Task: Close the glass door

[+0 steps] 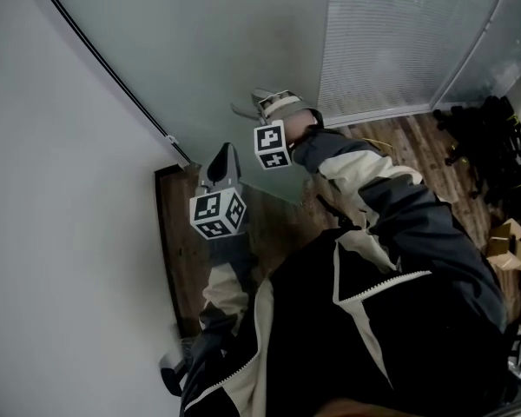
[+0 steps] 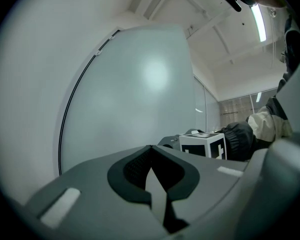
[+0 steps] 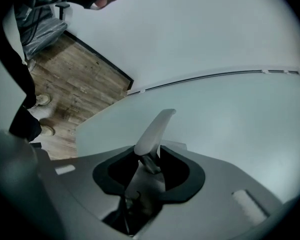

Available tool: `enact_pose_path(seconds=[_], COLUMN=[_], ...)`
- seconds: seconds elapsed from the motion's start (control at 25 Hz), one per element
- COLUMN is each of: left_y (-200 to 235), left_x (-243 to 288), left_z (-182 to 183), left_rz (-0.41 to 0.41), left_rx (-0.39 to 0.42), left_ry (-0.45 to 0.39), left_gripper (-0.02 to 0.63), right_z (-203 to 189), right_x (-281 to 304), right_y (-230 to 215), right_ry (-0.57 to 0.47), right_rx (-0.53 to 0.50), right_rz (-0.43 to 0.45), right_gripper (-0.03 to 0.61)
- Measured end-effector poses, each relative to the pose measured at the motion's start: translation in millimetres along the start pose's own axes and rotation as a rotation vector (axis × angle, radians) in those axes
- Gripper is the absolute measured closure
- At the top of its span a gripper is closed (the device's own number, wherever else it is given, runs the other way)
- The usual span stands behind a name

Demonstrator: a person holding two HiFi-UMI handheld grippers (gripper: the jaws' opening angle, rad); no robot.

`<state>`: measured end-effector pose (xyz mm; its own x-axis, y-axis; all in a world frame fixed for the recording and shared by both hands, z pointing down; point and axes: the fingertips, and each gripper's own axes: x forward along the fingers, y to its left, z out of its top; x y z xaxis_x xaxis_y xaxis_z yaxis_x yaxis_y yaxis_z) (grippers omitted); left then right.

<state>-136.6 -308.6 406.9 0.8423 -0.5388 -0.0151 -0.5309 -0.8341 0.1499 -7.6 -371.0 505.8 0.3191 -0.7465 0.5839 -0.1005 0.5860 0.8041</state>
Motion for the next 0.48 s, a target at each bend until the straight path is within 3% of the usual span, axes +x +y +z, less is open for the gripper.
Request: enact_pose_path(seconds=[0.16,0.48], left_y=[-6,-18], left_x=[11,66], left_z=[-13,-23], left_rz=[-0.02,-0.029], left_rx=[-0.025,-0.024], left_ry=[0.021,0.057], left_gripper=[0.611,0.61], right_z=[-30,-93], right_x=[23,77], right_y=[-7,-38], right_ry=[0.054,0.105], right_rx=[-0.006,0.006], right_rz=[0.0,-0.108], right_gripper=[0.437,0.443])
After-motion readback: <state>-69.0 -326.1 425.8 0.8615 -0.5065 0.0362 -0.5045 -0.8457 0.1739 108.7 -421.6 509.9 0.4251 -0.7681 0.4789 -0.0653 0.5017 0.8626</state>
